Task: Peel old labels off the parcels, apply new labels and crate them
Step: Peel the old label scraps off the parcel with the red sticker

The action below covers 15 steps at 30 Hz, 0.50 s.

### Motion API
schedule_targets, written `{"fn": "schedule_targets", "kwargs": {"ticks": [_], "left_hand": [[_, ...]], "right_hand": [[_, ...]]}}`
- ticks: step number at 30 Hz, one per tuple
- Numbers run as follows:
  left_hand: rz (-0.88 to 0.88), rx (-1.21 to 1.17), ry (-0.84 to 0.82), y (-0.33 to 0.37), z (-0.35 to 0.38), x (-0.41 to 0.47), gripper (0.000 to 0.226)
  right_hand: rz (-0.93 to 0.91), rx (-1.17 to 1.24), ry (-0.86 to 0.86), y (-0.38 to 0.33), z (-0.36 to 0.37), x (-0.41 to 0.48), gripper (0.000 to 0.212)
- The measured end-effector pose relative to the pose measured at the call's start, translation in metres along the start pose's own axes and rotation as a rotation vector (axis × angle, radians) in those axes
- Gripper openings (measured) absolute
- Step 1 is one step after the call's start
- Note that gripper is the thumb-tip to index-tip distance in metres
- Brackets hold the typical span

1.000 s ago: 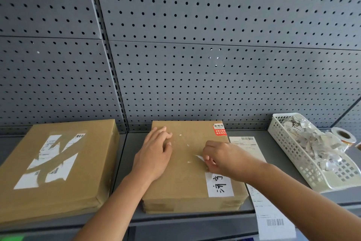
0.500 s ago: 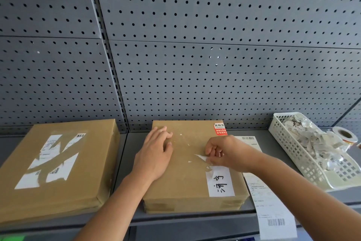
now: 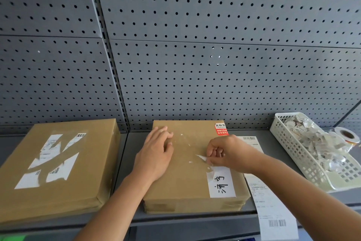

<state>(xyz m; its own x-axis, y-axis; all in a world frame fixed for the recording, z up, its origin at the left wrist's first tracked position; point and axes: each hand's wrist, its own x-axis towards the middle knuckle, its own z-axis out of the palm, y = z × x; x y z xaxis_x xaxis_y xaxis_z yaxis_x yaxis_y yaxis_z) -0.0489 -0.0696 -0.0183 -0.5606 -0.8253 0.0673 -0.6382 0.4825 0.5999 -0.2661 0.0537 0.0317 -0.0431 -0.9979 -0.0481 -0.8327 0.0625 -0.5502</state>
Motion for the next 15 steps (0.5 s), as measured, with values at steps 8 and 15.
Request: {"fn": "schedule_targets", "kwargs": {"ticks": [8,15], "left_hand": [[-0.001,0.002,-0.003,0.000,0.000,0.000,0.035],[-0.001,0.003,0.000,0.001,0.001,-0.001,0.035]], "right_hand": [[-0.054,-0.134,0.052,0.003,0.009,0.001,0.011],[-0.068,-0.078,0.105,0.001,0.005,-0.009,0.003]]}}
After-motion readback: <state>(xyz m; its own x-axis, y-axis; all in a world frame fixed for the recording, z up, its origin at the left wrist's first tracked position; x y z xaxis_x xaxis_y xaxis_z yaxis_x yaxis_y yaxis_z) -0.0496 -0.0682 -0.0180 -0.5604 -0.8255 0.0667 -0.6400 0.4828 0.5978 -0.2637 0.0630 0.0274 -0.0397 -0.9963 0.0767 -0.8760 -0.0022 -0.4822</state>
